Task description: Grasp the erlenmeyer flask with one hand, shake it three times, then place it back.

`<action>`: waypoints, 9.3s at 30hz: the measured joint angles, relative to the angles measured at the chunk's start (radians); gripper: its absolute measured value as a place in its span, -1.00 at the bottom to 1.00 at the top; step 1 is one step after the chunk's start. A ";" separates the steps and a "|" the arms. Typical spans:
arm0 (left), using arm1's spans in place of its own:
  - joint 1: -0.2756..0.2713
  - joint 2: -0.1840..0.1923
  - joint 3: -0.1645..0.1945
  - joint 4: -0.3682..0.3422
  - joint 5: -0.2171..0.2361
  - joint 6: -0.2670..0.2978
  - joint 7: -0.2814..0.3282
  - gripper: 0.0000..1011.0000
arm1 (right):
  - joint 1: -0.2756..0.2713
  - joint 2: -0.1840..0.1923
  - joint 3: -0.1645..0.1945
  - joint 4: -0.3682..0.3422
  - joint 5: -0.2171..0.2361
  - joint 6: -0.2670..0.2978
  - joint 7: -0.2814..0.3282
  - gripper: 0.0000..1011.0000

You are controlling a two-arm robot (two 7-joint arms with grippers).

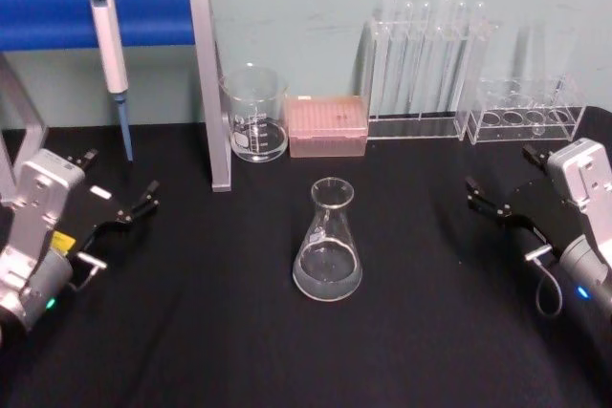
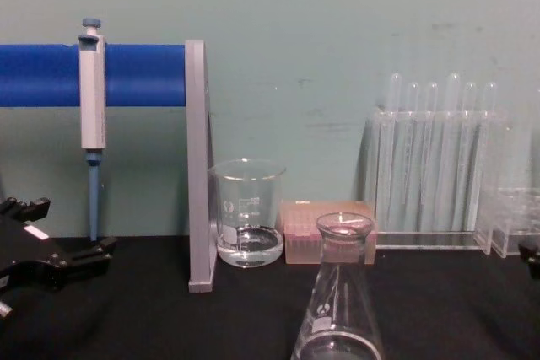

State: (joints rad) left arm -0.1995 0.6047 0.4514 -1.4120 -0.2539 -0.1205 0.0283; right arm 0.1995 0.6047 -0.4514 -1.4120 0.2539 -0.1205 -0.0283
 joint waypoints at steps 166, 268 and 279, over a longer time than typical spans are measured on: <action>0.000 0.000 0.000 0.000 0.000 0.000 0.000 0.98 | 0.270 -0.199 -0.113 0.301 0.270 -0.055 0.853 0.98; 0.000 0.000 0.000 0.000 0.000 0.000 0.000 0.98 | 0.054 -0.160 0.070 -0.146 0.296 0.090 0.445 -0.10; 0.000 0.000 0.000 0.000 0.000 0.000 0.000 0.98 | 0.003 -0.176 0.117 -0.203 0.243 0.113 0.365 -0.10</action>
State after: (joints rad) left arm -0.1995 0.6047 0.4514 -1.4119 -0.2539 -0.1205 0.0283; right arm 0.2022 0.4286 -0.3348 -1.6147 0.4971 -0.0078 0.3364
